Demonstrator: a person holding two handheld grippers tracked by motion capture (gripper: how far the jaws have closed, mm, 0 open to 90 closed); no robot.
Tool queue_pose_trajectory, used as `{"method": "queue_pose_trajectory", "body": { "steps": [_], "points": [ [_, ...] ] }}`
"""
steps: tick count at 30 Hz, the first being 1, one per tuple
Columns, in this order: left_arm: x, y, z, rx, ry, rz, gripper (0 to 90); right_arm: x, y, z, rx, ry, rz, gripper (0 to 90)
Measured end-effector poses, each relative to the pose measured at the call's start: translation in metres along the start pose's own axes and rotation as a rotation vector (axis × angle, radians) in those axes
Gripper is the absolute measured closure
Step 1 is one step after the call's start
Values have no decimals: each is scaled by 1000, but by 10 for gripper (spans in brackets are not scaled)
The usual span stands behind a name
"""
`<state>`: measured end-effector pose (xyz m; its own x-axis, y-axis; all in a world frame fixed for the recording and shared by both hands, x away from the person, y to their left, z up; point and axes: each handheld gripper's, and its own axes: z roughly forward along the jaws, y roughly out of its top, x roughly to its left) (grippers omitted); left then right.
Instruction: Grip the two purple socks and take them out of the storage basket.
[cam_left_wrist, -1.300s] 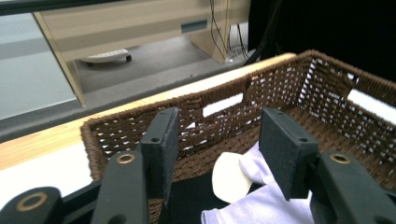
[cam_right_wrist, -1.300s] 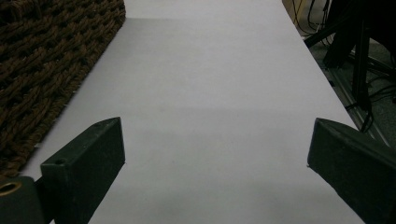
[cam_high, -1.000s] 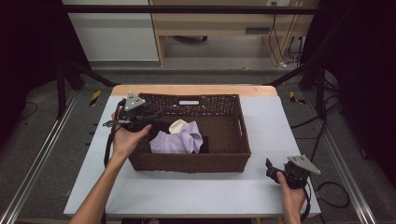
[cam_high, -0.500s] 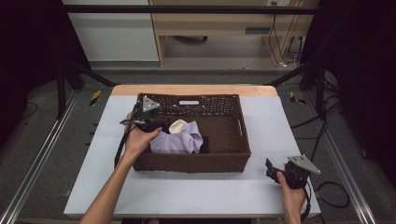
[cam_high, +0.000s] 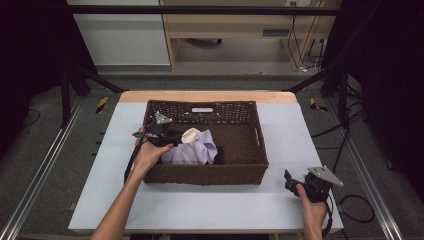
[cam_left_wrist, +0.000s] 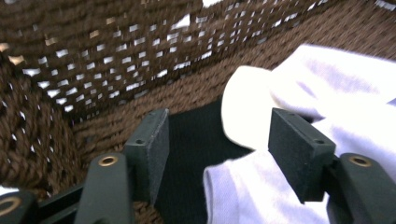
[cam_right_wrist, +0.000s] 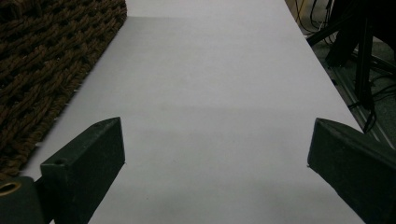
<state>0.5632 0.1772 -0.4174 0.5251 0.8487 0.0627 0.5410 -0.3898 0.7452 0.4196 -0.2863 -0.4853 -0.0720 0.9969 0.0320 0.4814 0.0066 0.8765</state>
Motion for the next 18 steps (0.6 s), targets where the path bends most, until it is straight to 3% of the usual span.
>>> {"method": "queue_pose_trajectory", "body": {
  "steps": [6, 8, 18],
  "points": [
    [1, -4, 4, 48, 5, -11, 388, 0, 0, 0, -2, 1, -1, 44],
    [2, -5, 5, 74, 24, 8, 398, 0, 0, 0, -1, 1, 2, 44],
    [1, -8, 14, 162, 22, 0, 426, 0, 0, 0, 1, 1, 3, 44]
  ]
}}
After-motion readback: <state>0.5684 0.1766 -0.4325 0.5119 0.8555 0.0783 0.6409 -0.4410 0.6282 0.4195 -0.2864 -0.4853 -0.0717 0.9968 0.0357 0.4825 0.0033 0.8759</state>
